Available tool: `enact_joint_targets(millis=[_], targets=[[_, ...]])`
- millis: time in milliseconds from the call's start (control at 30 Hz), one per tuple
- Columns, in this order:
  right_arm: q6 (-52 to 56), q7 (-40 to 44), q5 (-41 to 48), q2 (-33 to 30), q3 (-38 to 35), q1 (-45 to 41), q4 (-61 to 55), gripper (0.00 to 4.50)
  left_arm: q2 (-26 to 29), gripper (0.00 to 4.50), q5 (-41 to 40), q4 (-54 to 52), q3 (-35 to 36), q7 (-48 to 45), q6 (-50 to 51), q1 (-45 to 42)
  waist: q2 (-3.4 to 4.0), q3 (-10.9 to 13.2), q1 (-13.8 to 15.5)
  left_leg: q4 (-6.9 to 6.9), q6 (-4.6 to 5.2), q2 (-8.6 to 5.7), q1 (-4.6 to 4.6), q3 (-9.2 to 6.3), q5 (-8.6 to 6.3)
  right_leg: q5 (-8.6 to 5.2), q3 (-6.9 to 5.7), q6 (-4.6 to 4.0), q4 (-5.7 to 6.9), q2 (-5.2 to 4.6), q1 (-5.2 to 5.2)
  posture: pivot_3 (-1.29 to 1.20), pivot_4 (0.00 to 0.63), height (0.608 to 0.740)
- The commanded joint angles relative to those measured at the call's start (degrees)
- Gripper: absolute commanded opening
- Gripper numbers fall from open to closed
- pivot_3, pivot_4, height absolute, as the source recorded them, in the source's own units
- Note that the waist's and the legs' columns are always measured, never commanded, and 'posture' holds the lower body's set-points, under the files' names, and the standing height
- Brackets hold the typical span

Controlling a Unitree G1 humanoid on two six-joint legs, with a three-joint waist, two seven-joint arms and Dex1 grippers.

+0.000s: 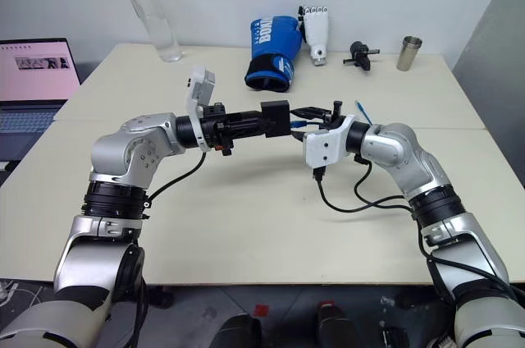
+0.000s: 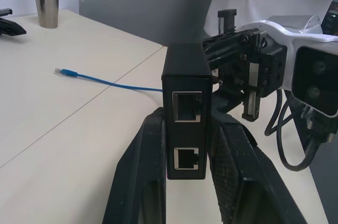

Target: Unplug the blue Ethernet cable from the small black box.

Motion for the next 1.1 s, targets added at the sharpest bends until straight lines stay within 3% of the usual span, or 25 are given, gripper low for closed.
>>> enact_joint_targets(millis=[33, 100, 200, 267, 433, 633, 867, 1100], targets=[[11.1, 9.2, 11.3, -2.1, -4.5, 0.7, -7.9, 3.05, 2.5, 0.78, -0.6, 1.4, 1.0, -3.2, 0.6, -2.2, 0.0, 0.0, 0.0, -0.01, 0.04, 0.0, 0.0, -0.01, -0.02, 0.0, 0.01, 0.0, 0.0, 0.0, 0.0, 0.0, 0.15, 0.74], [20.1, 14.8, 18.3, -3.7, -6.4, 1.3, -12.0, 3.41, 3.6, 0.78, -0.5, 2.8, 0.9, -5.0, 0.5, -2.7, 0.01, 0.0, 0.0, -0.01, 0.07, 0.01, 0.0, -0.03, -0.04, 0.0, -0.02, 0.0, 0.0, 0.0, 0.0, 0.0, 0.15, 0.74], [53.2, 19.4, 37.4, -5.7, -13.4, -2.1, -17.1, 3.91, 5.7, 0.78, -1.7, 4.7, 1.3, -9.4, 1.9, -4.0, 0.02, 0.0, 0.1, 0.02, 0.09, 0.02, -0.01, -0.06, -0.05, 0.0, -0.03, 0.0, 0.01, 0.0, 0.0, 0.0, 0.15, 0.74], [66.6, 20.8, 44.6, -6.5, -16.4, -5.5, -16.1, 4.39, 6.4, 0.78, -2.4, 5.8, 1.7, -11.6, 2.6, -5.1, 0.03, 0.0, 0.3, 0.03, 0.09, 0.09, -0.01, -0.1, -0.05, 0.0, -0.04, 0.0, 0.04, 0.0, 0.0, 0.0, 0.15, 0.74], [88.9, 23.7, 55.1, -7.1, -20.9, -14.3, -7.2, 4.46, 7.4, 0.78, -3.7, 10.7, 3.3, -15.9, 4.3, -8.8, 0.09, 0.0, 0.5, 0.0, 0.17, 0.01, -0.01, -0.02, -0.09, -0.04, -0.13, -0.08, 0.02, 0.04, -0.02, 0.0, 0.15, 0.74], [91.5, 22.4, 54.7, -3.0, -20.3, -18.2, -1.3, 4.46, 7.1, 0.78, -3.7, 15.0, 4.0, -18.0, 4.5, -12.9, 0.09, 0.1, 0.3, -0.07, 0.19, 0.01, -0.06, -0.03, -0.1, -0.08, -0.14, -0.1, 0.0, 0.09, -0.08, 0.0, 0.15, 0.74], [86.7, 23.0, 51.0, 2.6, -16.5, -17.8, -0.1, 4.46, 6.3, 0.78, -2.9, 16.3, 3.6, -19.4, 3.7, -14.0, 0.09, 0.1, -0.2, -0.07, 0.18, 0.03, -0.11, -0.03, -0.1, -0.08, -0.16, -0.1, 0.03, 0.08, -0.15, 0.0, 0.15, 0.74], [86.9, 25.4, 50.9, 4.5, -16.1, -19.0, 1.7, 4.46, 6.1, 0.78, -2.3, 15.7, 2.9, -20.5, 3.8, -13.8, 0.09, 0.1, -0.3, -0.04, 0.17, 0.01, -0.18, -0.1, -0.09, -0.08, -0.24, -0.1, 0.02, 0.05, -0.15, 0.0, 0.15, 0.74]])
